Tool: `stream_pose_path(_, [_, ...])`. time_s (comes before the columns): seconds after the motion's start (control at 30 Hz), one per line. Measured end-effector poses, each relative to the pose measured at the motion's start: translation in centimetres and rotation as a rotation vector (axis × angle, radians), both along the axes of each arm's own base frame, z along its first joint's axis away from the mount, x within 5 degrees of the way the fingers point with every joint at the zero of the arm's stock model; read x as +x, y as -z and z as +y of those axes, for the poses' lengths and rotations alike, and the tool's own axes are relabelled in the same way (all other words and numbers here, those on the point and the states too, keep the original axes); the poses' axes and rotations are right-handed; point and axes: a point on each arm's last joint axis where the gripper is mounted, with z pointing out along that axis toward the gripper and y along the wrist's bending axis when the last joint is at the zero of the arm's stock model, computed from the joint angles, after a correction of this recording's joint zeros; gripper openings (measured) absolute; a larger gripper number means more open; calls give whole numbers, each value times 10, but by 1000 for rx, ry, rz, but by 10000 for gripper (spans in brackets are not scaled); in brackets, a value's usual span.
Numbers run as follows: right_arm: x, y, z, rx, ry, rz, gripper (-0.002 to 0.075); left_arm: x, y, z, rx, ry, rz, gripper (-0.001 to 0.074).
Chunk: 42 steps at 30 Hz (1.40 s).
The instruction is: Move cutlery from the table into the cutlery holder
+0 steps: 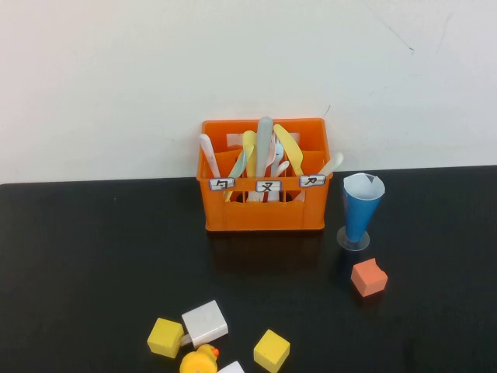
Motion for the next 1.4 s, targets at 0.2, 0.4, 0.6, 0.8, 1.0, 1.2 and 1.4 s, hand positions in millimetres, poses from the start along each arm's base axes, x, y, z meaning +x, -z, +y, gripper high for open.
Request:
stream_pose_path(0.2, [0, 0, 0, 0, 0, 0, -3, -15, 17, 8, -42, -129, -4, -1])
stream_pose_path(0.4, [0, 0, 0, 0, 0, 0, -3, -16, 37, 11, -53, -191, 49, -1])
stream_pose_path(0.6, [0, 0, 0, 0, 0, 0, -3, -17, 42, 10, -15, -165, 84, -1])
stream_pose_path(0.8, [0, 0, 0, 0, 0, 0, -3, -17, 44, 8, 29, -124, 108, -1])
stream_pose_path(1.0, [0, 0, 0, 0, 0, 0, -3, -18, 44, 8, 39, -118, 114, -1])
stream_pose_path(1.2, [0, 0, 0, 0, 0, 0, -3, -18, 44, 8, 42, -117, 121, -1])
stream_pose_path(1.4, [0, 0, 0, 0, 0, 0, -3, -18, 44, 8, 42, -117, 121, -1])
